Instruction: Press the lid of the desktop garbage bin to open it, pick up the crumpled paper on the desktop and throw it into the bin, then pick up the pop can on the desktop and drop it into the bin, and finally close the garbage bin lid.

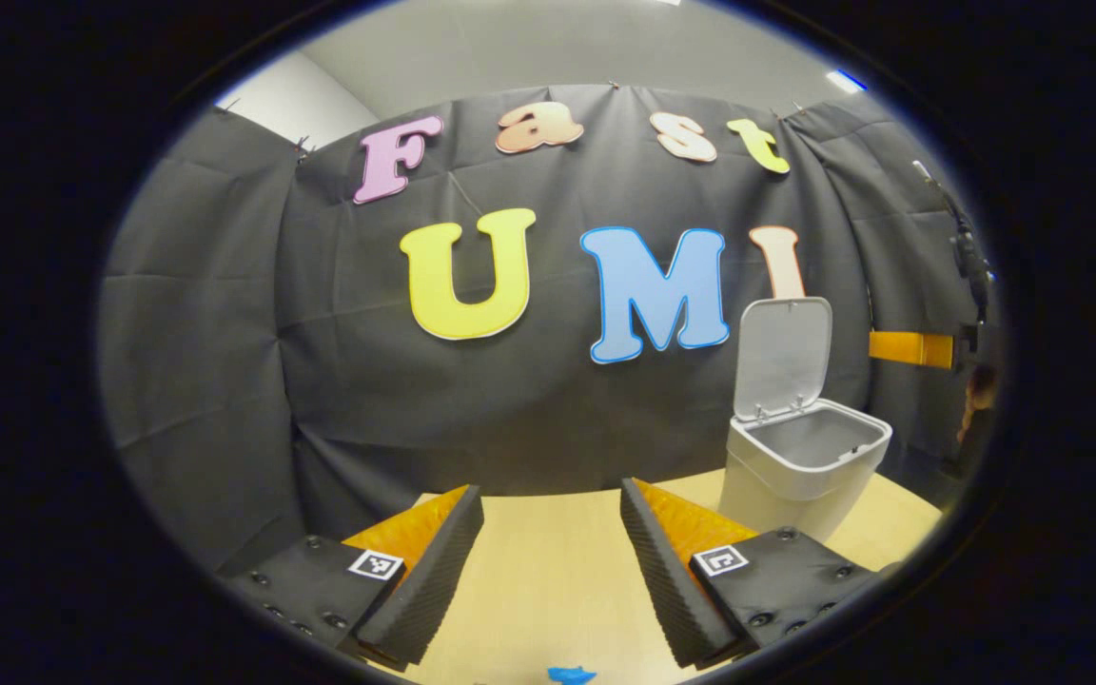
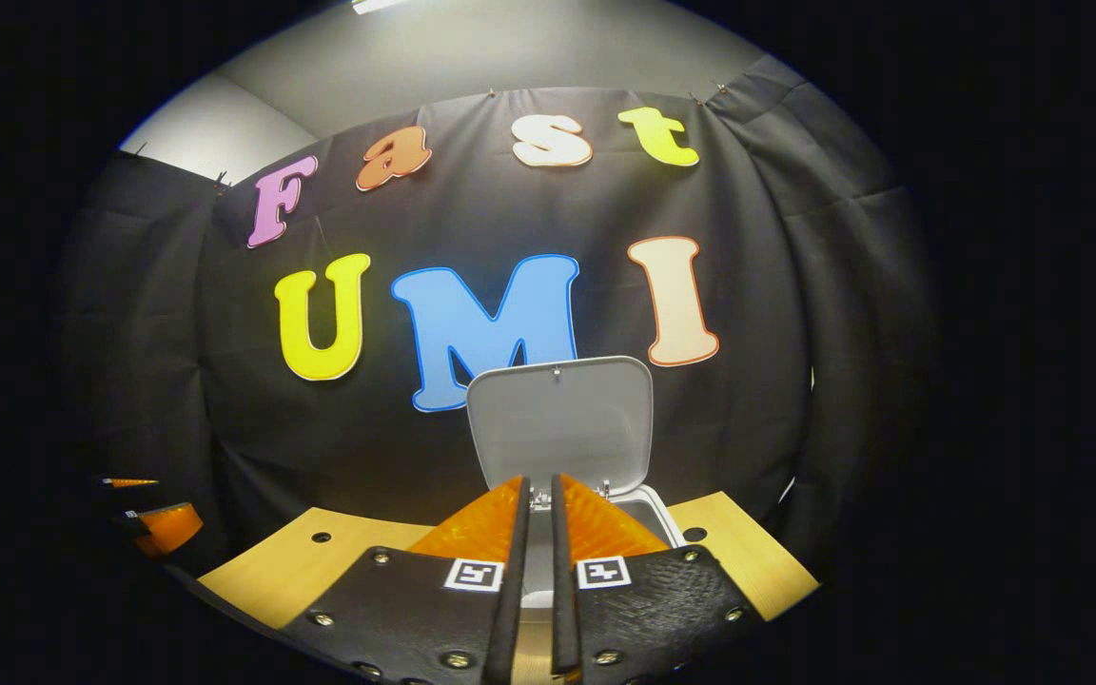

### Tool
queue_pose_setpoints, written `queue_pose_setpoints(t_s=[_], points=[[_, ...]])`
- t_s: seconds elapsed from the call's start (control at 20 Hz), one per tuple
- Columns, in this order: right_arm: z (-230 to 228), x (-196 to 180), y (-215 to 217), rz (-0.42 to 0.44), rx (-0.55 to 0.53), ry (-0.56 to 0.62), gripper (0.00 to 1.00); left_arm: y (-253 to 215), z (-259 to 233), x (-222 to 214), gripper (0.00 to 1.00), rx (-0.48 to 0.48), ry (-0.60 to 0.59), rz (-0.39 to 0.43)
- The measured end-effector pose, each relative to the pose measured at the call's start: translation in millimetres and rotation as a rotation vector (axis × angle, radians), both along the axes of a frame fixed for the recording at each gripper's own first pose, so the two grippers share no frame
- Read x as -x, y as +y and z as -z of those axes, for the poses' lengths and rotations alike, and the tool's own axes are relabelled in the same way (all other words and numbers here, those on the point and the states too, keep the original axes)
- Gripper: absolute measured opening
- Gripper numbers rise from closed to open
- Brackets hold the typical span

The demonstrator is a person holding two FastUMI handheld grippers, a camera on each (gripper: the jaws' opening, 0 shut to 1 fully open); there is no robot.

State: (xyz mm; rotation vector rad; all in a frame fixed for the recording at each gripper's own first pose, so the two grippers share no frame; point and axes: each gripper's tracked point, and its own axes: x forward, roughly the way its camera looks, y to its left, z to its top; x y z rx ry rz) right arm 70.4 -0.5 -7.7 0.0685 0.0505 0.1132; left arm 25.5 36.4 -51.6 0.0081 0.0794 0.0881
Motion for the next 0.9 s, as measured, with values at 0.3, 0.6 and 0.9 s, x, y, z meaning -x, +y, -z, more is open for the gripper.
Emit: queue_pose_setpoints(t_s=[0.3,0.6,0.9], points=[[-5.1,8.8,7.9,-0.018,0.005,-0.012,0.47,0.1,51.9,1.2,0.95,0.041,0.069,0.021],[-8.3,21.4,8.8,-0.015,0.006,-0.021,0.56,-0.4,133.4,4.5,0.95,0.044,0.217,0.036],[-13.7,37.1,7.0,-0.007,-0.009,-0.024,0.56,-8.6,229.2,20.9,0.96,0.076,0.39,0.051]])
